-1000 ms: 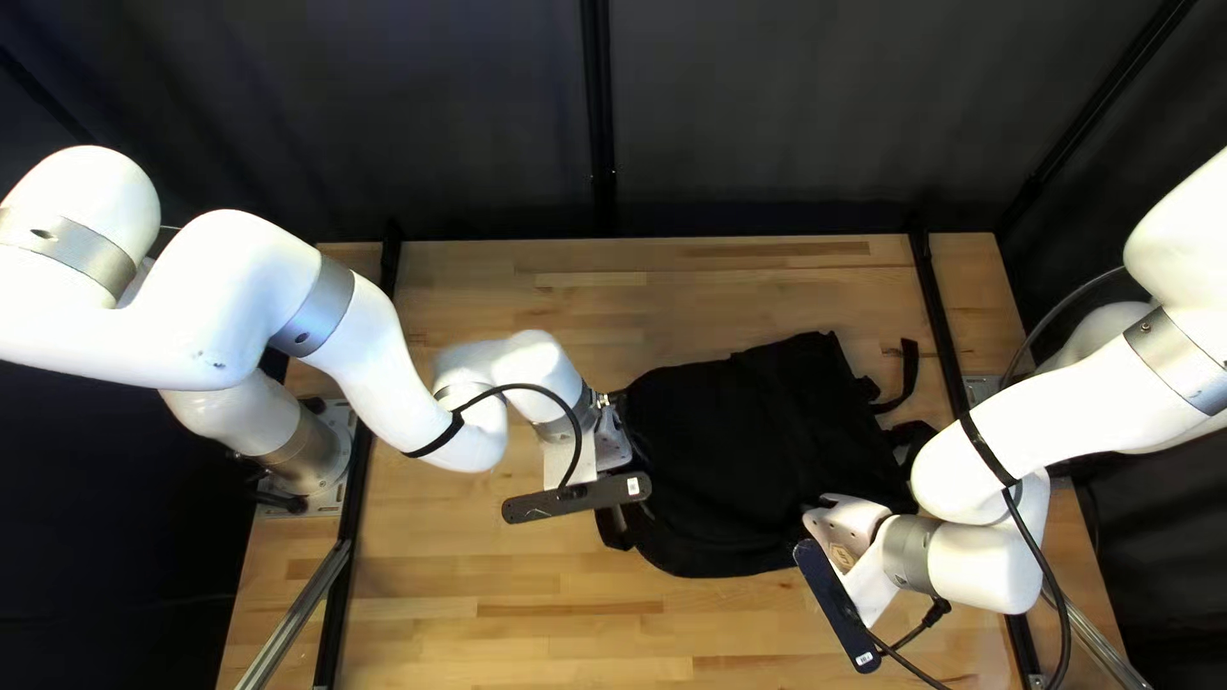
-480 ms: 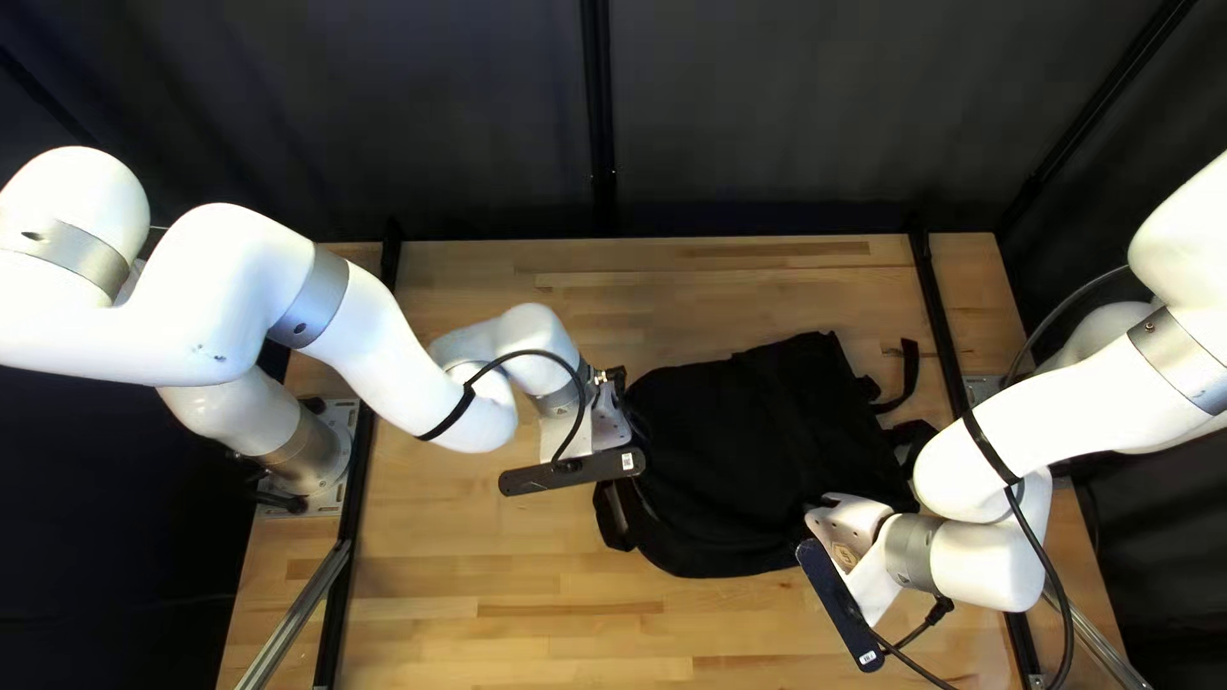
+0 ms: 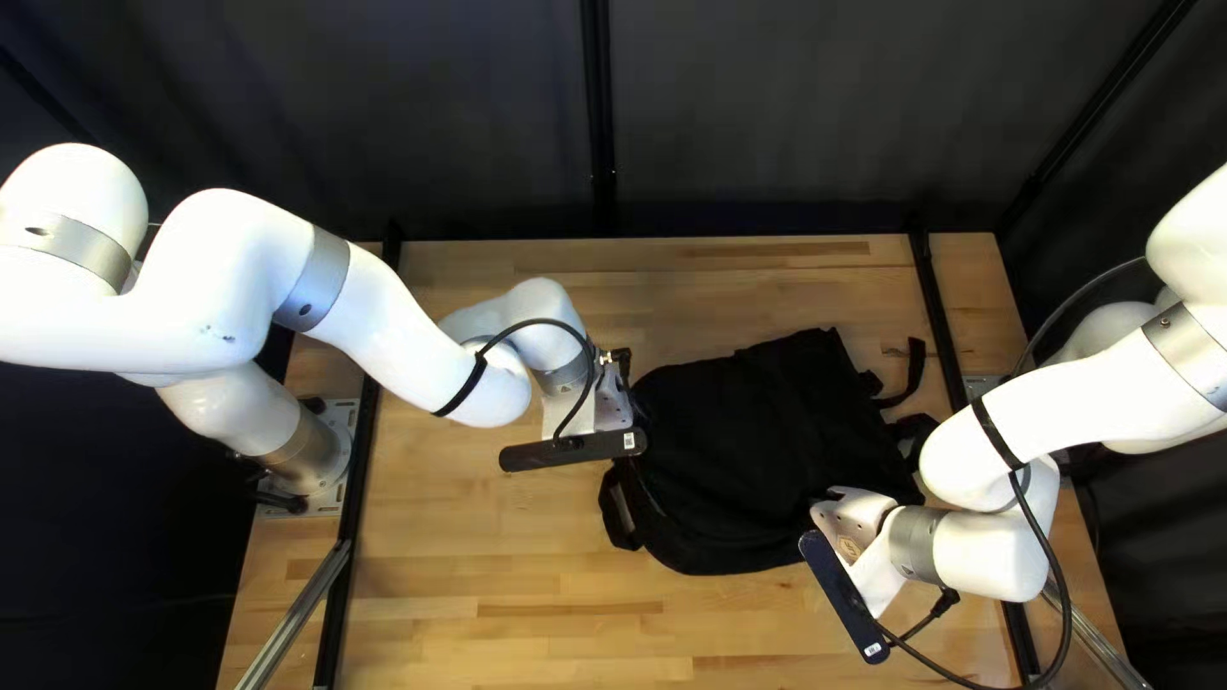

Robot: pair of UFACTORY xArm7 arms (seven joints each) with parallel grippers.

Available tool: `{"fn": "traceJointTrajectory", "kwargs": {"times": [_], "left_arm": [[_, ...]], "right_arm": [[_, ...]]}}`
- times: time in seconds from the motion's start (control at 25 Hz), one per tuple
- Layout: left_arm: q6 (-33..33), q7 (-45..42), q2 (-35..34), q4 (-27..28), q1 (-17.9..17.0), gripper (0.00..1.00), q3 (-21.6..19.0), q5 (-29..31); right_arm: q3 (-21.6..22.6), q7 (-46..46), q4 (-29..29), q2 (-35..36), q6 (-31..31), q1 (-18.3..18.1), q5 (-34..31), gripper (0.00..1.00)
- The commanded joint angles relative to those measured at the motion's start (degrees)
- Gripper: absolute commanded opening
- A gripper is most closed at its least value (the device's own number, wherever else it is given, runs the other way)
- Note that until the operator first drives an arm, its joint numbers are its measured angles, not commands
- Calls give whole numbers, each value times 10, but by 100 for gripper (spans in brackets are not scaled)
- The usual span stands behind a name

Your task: Remove a lunch box from a kids backpack

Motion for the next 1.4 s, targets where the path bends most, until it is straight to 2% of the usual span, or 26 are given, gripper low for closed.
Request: {"fn": "traceJointTrajectory", "kwargs": {"times": [0.04,0.32,0.48,0.72,1.0,1.2,1.4], "left_arm": [[20,-3,22,19,7,0,9,25],[51,10,29,33,13,0,14,28],[60,12,34,39,16,0,17,33],[65,18,64,62,19,0,26,54],[83,13,65,79,12,0,22,68],[83,-5,83,93,-1,0,21,91],[96,-20,88,106,-14,0,17,106]], "right_arm": [[-3,-8,-1,0,-3,-1,4,0],[-29,-70,-37,-46,-24,22,65,0],[-82,-167,-68,-83,-56,58,138,0],[-133,-264,-88,-91,-79,87,195,0],[-208,-388,-124,-170,-22,163,294,0],[-248,-460,-128,-203,14,177,313,0],[-290,-530,-146,-236,20,175,307,0]]}}
